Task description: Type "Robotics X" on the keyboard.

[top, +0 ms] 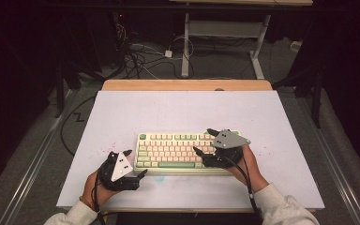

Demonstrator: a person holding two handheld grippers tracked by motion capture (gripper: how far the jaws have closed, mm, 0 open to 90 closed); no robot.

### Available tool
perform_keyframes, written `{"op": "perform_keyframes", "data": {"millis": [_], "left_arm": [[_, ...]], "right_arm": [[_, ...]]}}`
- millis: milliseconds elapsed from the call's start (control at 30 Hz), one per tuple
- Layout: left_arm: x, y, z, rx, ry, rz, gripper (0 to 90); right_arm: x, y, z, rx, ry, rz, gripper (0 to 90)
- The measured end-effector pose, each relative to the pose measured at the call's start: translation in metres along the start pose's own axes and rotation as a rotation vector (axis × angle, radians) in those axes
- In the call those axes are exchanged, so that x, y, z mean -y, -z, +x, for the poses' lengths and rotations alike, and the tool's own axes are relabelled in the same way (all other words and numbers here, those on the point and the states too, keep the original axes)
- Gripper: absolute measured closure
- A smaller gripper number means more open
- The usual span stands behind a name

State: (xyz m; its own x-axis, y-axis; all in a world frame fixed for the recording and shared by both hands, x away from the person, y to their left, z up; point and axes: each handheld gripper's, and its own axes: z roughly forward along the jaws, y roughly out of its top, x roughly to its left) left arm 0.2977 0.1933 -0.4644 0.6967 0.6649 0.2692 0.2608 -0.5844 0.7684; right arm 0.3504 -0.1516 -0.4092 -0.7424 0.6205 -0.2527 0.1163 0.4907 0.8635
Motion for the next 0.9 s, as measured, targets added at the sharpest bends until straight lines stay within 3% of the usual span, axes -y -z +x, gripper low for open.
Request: {"op": "perform_keyframes", "data": {"millis": [267, 900], "left_arm": [[0.000, 0.001, 0.000, 0.001, 0.003, -0.005, 16.4], [-0.001, 0.001, -0.001, 0.000, -0.005, -0.010, 16.4]], "right_arm": [[0.005, 0.012, 0.000, 0.010, 0.010, -0.010, 19.7], [0.032, 0.045, -0.004, 0.059, 0.038, -0.026, 19.6]]}}
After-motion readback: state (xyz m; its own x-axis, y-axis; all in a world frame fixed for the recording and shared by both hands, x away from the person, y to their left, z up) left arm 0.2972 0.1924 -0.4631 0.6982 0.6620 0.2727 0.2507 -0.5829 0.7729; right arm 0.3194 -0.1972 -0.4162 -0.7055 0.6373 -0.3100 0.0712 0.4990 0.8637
